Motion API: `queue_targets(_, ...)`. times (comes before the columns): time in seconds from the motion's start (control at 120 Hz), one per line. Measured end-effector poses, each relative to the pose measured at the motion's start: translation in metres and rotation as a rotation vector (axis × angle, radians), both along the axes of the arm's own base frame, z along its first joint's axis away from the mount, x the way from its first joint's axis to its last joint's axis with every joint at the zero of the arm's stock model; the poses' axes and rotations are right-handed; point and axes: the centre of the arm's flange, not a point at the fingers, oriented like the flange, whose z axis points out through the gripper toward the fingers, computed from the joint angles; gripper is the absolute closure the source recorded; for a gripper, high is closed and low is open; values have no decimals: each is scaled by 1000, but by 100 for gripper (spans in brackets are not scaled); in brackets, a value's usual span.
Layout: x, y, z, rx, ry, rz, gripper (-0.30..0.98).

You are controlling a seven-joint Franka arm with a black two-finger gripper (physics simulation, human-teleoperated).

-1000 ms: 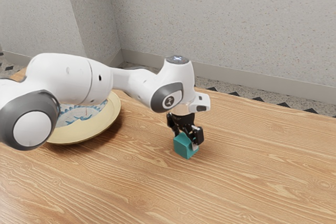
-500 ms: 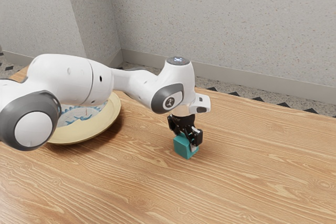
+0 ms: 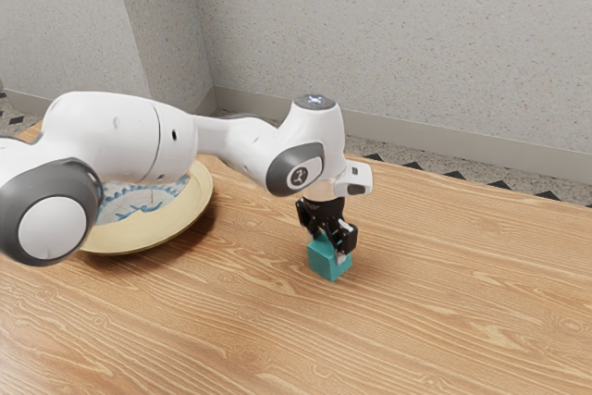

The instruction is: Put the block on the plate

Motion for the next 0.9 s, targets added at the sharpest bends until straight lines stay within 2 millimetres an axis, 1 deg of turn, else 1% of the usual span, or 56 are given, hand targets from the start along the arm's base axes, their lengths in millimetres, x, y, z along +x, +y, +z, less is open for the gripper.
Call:
queue_targets(0.108,0,0,1,5,1,1,30)
queue_targets(0.208,-1,1,8,9,-6,2,31)
queue_targets(0.342,-1,4,32,16,-28,10,32)
queue_targets(0.475,0,19,55,24,-41,36,33)
queue_targets(0.542,1,31,66,29,-44,54,33)
queue_targets(0.608,3,49,78,37,-49,79,33)
queue_targets(0.783,8,113,103,67,-47,167,33)
queue_targets(0.833,8,133,110,73,-44,196,33)
queue_targets(0.9,7,155,116,73,-36,224,33)
